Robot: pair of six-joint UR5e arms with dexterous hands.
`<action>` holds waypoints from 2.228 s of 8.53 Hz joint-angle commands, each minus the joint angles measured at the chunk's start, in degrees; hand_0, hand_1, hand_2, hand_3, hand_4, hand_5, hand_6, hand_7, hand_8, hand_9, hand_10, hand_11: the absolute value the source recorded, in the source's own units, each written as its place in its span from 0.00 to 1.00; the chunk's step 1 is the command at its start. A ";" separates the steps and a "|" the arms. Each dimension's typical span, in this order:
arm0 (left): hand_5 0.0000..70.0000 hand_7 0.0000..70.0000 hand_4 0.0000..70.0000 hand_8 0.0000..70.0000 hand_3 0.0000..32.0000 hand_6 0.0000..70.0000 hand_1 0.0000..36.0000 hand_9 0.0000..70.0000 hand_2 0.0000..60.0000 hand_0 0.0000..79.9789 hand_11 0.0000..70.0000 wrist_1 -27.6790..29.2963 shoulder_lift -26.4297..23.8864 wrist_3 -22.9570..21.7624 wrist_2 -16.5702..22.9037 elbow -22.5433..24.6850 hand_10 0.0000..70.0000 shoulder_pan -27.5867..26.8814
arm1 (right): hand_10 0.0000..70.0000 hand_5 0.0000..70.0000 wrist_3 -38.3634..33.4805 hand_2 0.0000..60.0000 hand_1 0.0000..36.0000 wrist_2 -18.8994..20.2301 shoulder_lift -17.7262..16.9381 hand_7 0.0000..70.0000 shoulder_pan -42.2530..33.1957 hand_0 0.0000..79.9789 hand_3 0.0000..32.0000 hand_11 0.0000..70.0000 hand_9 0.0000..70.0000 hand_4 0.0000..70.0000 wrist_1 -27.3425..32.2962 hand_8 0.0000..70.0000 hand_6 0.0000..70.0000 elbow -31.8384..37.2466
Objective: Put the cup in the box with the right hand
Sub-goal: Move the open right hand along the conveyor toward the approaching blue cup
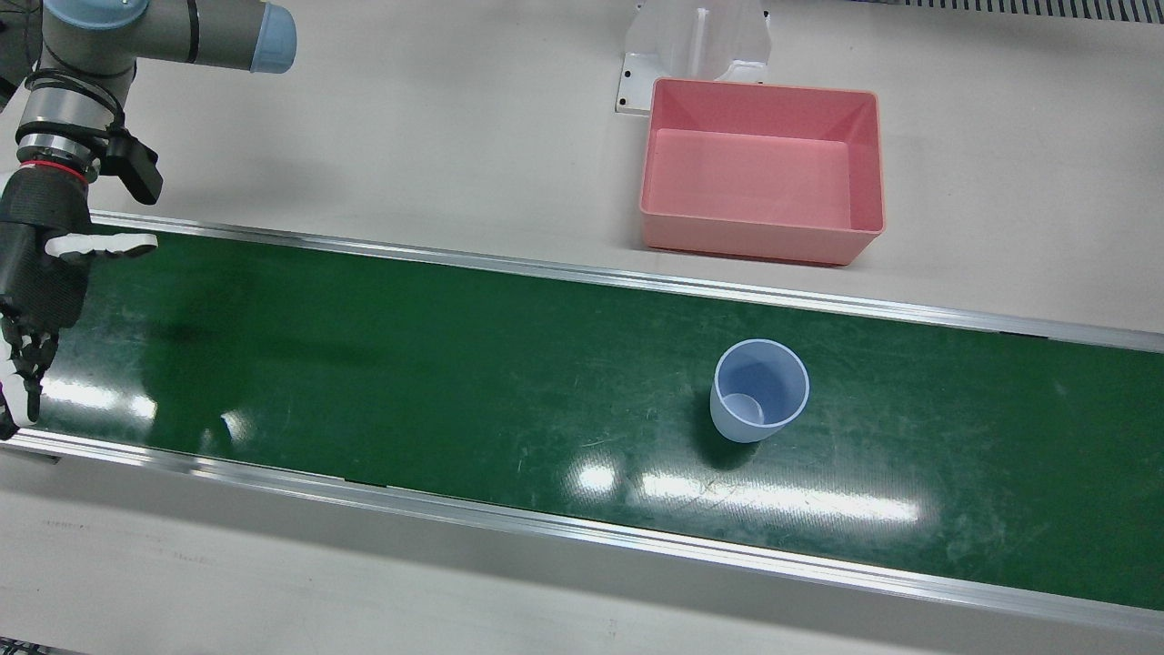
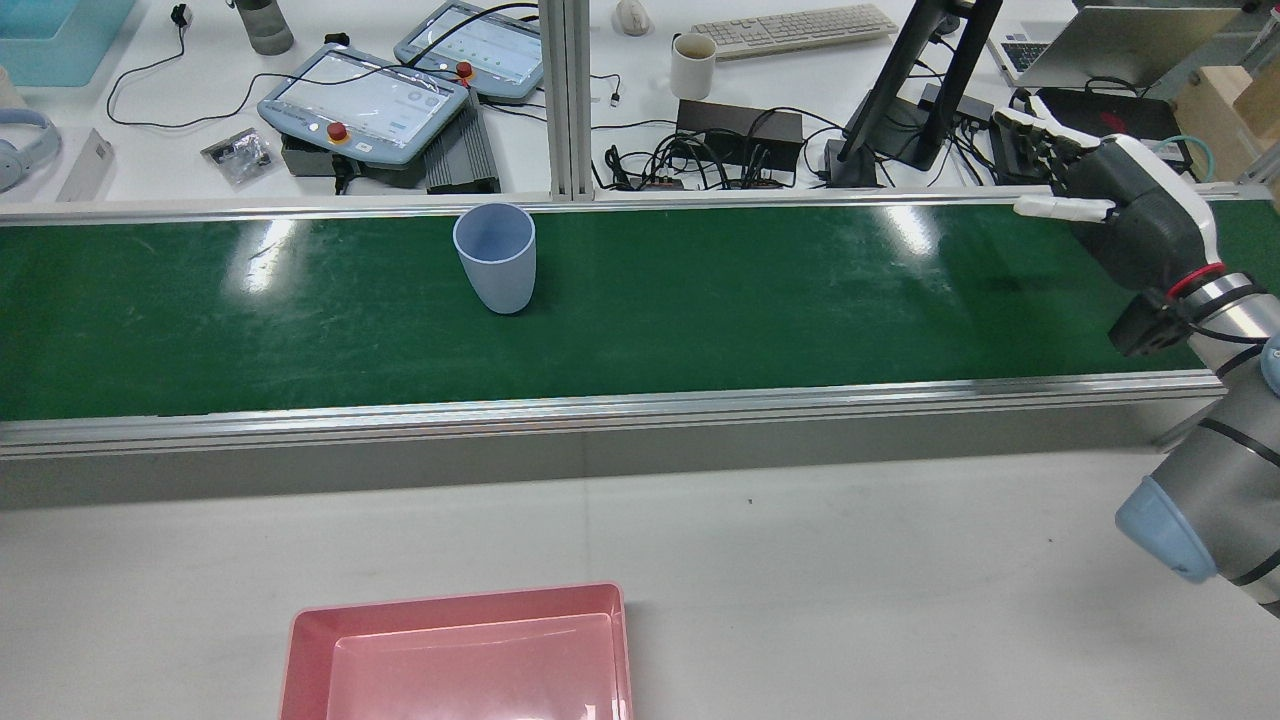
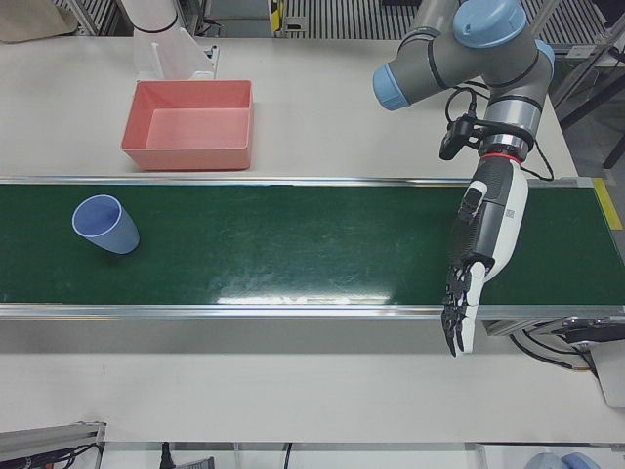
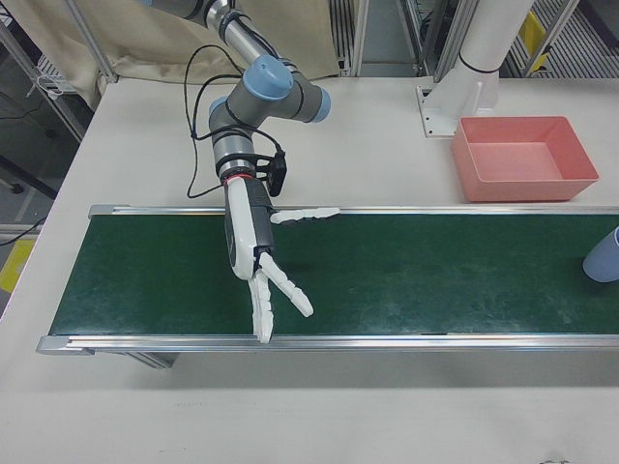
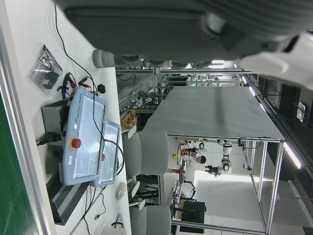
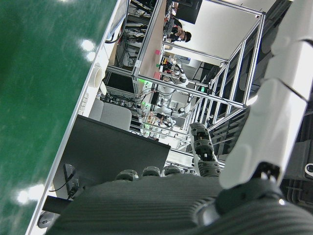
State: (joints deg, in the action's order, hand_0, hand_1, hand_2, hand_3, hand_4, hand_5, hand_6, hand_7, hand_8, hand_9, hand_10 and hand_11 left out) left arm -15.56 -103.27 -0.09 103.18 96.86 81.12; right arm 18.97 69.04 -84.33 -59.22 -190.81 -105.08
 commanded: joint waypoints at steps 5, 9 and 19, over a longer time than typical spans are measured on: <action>0.00 0.00 0.00 0.00 0.00 0.00 0.00 0.00 0.00 0.00 0.00 0.00 0.00 0.00 0.00 0.00 0.00 0.00 | 0.00 0.05 0.02 0.11 0.41 -0.14 1.62 0.00 2.79 0.59 0.00 0.00 0.00 0.01 -0.09 0.00 0.01 0.05; 0.00 0.00 0.00 0.00 0.00 0.00 0.00 0.00 0.00 0.00 0.00 0.00 0.00 0.00 0.00 0.00 0.00 0.00 | 0.00 0.05 1.07 0.10 0.40 0.13 1.97 0.00 2.97 0.59 0.00 0.00 0.00 0.04 -0.44 0.00 0.01 -0.12; 0.00 0.00 0.00 0.00 0.00 0.00 0.00 0.00 0.00 0.00 0.00 0.00 0.00 0.00 0.00 0.00 0.00 0.00 | 0.00 0.05 14.26 0.00 0.35 0.31 1.80 0.00 3.23 0.59 0.00 0.00 0.00 0.00 -0.18 0.00 0.00 -0.30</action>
State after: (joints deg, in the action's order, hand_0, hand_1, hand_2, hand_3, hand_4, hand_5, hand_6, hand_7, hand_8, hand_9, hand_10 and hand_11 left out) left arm -15.56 -103.27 -0.09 103.18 96.86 81.12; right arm 33.25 69.48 -82.76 -57.16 -191.09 -105.56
